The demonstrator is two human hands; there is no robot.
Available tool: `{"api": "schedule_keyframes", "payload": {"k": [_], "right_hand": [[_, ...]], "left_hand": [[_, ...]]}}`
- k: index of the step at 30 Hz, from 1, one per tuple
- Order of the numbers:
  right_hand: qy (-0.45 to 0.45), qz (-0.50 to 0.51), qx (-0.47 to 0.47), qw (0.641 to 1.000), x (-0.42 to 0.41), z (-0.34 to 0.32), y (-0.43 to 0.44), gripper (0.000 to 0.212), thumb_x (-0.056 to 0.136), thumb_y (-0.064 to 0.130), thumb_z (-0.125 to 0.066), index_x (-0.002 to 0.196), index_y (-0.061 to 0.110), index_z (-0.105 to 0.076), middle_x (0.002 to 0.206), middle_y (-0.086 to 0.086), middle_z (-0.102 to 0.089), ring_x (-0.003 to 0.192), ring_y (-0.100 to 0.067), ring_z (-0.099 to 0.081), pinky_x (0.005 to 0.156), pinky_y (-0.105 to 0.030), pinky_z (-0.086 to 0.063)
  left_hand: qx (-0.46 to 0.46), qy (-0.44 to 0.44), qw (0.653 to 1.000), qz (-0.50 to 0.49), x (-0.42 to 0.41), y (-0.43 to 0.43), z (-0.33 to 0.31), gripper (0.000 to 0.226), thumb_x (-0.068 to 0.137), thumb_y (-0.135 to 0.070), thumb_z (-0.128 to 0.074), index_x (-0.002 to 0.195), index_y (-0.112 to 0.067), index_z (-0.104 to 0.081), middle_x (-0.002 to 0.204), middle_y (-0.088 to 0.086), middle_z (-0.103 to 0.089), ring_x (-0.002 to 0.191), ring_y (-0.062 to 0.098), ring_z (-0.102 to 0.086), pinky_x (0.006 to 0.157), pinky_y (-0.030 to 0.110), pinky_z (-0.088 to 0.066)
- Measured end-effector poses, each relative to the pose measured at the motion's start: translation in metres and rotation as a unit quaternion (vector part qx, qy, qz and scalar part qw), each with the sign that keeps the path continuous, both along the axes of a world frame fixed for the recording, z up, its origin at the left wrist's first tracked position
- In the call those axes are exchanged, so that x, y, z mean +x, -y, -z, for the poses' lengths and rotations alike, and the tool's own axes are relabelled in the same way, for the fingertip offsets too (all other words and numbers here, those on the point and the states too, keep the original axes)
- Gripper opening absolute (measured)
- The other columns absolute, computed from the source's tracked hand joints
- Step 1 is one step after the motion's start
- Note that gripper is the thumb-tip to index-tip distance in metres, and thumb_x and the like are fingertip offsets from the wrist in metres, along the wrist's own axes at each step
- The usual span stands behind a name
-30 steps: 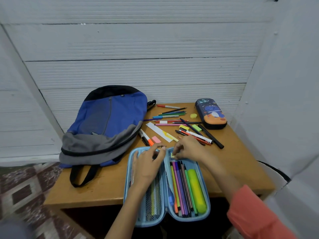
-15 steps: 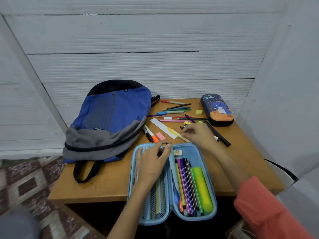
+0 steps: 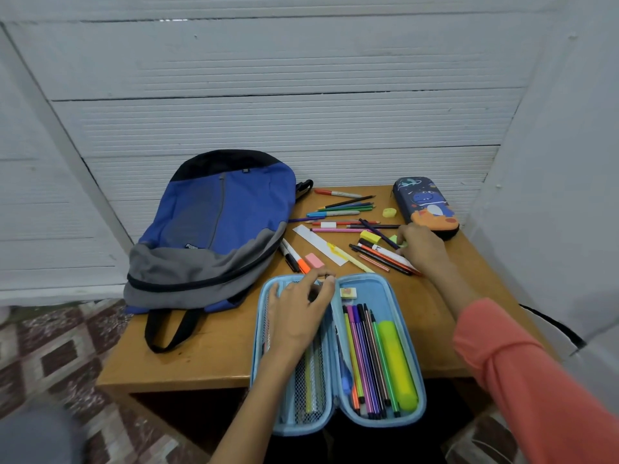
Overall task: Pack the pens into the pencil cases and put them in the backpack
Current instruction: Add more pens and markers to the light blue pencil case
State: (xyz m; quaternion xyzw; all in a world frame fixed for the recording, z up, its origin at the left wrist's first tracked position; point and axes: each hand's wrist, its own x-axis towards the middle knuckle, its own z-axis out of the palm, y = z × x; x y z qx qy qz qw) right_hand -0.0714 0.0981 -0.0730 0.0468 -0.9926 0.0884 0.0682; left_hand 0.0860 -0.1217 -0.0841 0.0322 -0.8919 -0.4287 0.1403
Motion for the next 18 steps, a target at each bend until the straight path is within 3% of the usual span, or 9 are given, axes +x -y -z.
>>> {"api": "schedule_keyframes", "payload": {"k": [3,7,11,18], "right_hand": [[0.005,0.017,-0.032,0.999,0.0014,-0.0005,-0.0021,0.017,0.085,0.017,-0.071,0.095,0.010,-0.059,0.104,-0.012,-0.063,0.091,-0.029,-0.059,0.066,-0.030,-0.038],[-0.093,0.045,-0.073,0.992,0.0058,-0.0026,0.0009,0.017,0.087,0.011,-0.062,0.104,0.011,-0.062,0.096,-0.010,-0.067,0.087,-0.030,-0.062,0.062,-0.029,-0.040],[0.004,0.054,-0.032,0.998,0.0082,-0.0023,0.0030,0.018,0.090,0.015,-0.061,0.107,0.010,-0.064,0.105,-0.010,-0.066,0.094,-0.029,-0.061,0.066,-0.030,-0.041],[0.051,0.089,-0.153,0.983,0.0042,0.0027,-0.0033,0.029,0.087,0.017,-0.069,0.114,0.010,-0.065,0.119,-0.010,-0.064,0.104,-0.026,-0.059,0.075,-0.031,-0.046]], "left_hand": [[-0.003,0.005,1.000,-0.001,-0.0001,-0.0006,-0.0010,0.016,0.098,-0.052,-0.040,0.104,-0.051,-0.055,0.069,-0.014,-0.064,0.079,-0.002,-0.059,0.115,0.038,-0.016],[-0.009,0.007,1.000,0.001,0.0006,-0.0018,-0.0035,0.014,0.099,-0.052,-0.039,0.102,-0.052,-0.052,0.067,-0.015,-0.062,0.078,-0.001,-0.058,0.116,0.040,-0.017],[-0.018,0.018,1.000,0.000,0.0003,-0.0026,-0.0031,0.022,0.097,-0.052,-0.038,0.107,-0.048,-0.056,0.066,-0.015,-0.061,0.078,0.002,-0.059,0.116,0.042,-0.017],[-0.017,0.016,1.000,-0.001,0.0025,-0.0026,-0.0061,0.017,0.098,-0.052,-0.037,0.105,-0.052,-0.052,0.071,-0.015,-0.063,0.079,0.001,-0.058,0.117,0.041,-0.016]]}}
